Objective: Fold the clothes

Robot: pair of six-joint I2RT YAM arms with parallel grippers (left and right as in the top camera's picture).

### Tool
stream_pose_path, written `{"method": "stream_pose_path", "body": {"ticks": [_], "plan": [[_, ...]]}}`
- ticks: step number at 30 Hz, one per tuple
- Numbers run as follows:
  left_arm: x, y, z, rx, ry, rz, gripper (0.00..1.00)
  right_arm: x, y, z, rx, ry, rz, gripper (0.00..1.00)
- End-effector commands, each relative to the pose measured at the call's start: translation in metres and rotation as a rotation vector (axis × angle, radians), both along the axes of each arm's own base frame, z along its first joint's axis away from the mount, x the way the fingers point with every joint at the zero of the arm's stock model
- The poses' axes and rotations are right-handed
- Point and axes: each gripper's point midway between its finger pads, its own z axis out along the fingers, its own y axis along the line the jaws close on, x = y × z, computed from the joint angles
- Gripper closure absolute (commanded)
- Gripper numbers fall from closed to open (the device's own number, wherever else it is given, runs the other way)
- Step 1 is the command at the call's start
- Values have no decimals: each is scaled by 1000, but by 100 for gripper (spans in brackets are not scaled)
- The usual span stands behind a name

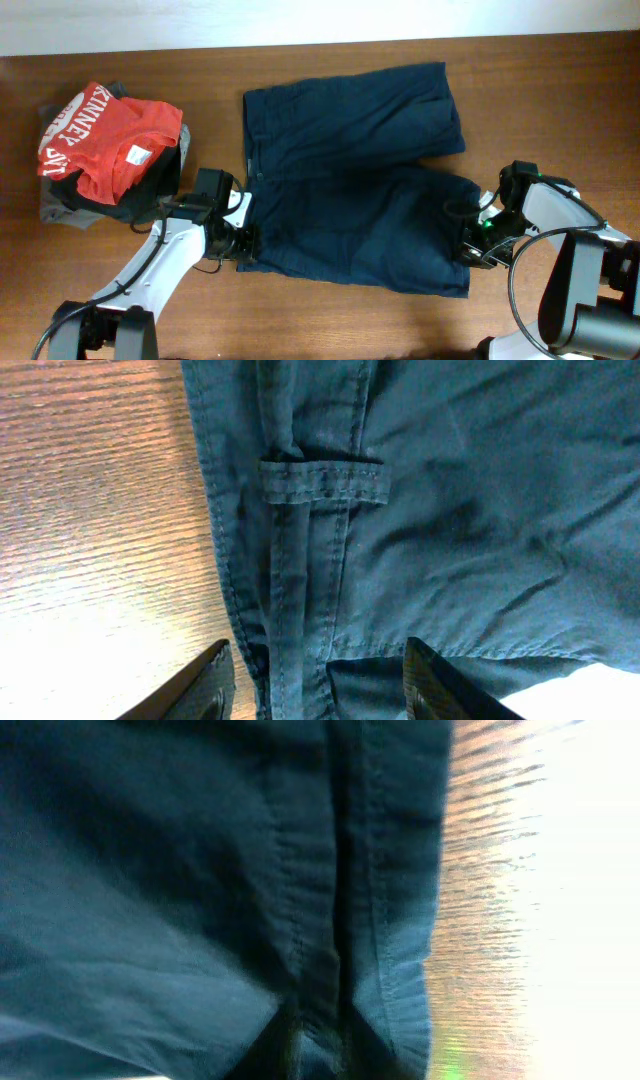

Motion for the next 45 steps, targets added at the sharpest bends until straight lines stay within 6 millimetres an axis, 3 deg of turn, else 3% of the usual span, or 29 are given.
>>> {"method": "stream_pose_path", "body": {"ticks": [1, 6, 13, 20, 23, 27, 29, 33, 34, 39, 45], "plan": [[-4, 0, -4, -12, 19, 10, 46, 9, 7, 8, 48, -46, -16, 93], [-4, 0, -4, -12, 20, 10, 46, 26, -5, 25, 5, -82, -17, 96], [-4, 0, -4, -12, 20, 10, 46, 51, -46, 60, -113, -128, -63, 96], [-4, 0, -4, -12, 20, 10, 47, 50, -74, 60, -253, -97, -125, 96], [-3, 0, -4, -12, 19, 10, 47, 59, -75, 60, -254, -135, -137, 96], [-4, 0, -4, -12, 20, 10, 47, 64, -74, 60, -244, -153, -141, 58], [-4, 0, -4, -12, 22, 10, 47, 62, -76, 60, -243, -150, -149, 51], [-8, 0, -5, -9, 37, 10, 45, 48, -80, 61, -230, -94, -182, 49], [-10, 1, -5, -9, 44, 10, 40, 41, -80, 61, -223, -68, -190, 49], [-15, -13, -1, -90, 69, 0, 33, 10, -60, 58, -125, 52, -196, 49], [-23, -29, 5, -191, 110, -10, 32, -33, -37, 14, -73, 159, -226, 49]]}}
